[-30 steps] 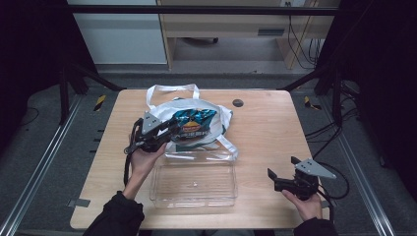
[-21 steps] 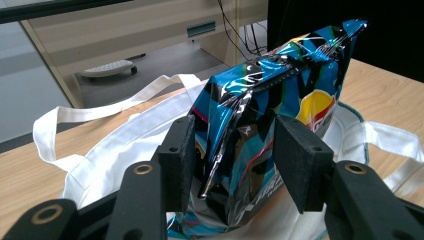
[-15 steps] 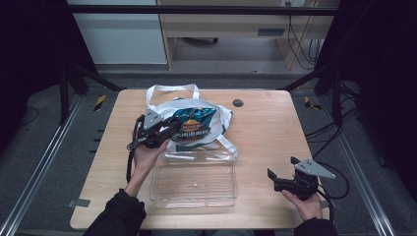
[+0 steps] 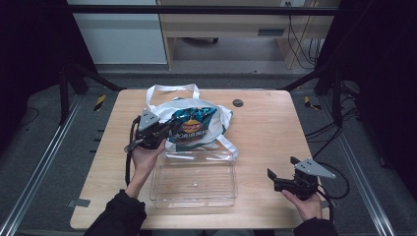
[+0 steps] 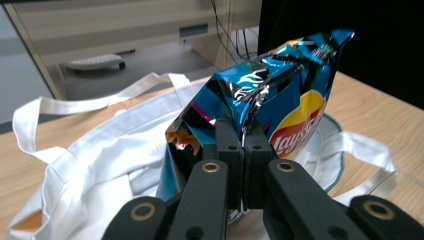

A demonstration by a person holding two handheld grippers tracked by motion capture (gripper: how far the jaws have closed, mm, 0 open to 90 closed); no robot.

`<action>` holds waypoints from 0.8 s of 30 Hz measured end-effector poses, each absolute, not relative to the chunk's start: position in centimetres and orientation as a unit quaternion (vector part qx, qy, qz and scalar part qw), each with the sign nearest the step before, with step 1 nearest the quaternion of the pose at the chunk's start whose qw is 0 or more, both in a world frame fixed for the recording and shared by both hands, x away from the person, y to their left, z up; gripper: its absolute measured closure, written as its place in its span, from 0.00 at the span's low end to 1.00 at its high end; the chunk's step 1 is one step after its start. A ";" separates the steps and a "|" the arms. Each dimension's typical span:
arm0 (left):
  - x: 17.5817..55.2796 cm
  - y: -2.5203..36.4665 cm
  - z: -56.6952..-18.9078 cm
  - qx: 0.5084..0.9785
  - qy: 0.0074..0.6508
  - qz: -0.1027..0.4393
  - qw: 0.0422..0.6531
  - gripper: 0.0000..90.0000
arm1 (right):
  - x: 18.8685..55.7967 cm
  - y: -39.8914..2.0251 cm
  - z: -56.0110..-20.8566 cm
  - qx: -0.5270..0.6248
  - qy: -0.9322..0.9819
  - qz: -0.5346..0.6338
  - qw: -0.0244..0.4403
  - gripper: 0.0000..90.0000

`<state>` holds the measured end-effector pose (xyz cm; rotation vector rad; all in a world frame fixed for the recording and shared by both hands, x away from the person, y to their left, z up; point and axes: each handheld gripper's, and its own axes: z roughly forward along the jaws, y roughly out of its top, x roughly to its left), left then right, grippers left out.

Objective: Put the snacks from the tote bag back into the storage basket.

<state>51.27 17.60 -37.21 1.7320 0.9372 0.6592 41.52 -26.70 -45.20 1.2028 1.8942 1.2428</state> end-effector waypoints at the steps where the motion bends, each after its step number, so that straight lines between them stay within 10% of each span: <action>1: 51.1 17.6 -37.0 0.716 0.387 0.274 0.512 0.99 | 41.5 -26.7 -45.2 0.450 0.708 0.464 0.284 0.06; 24: 46.4 17.8 -31.9 0.679 0.347 0.257 0.594 1.00 | 41.3 -26.6 -45.0 0.446 0.705 0.468 0.291 0.06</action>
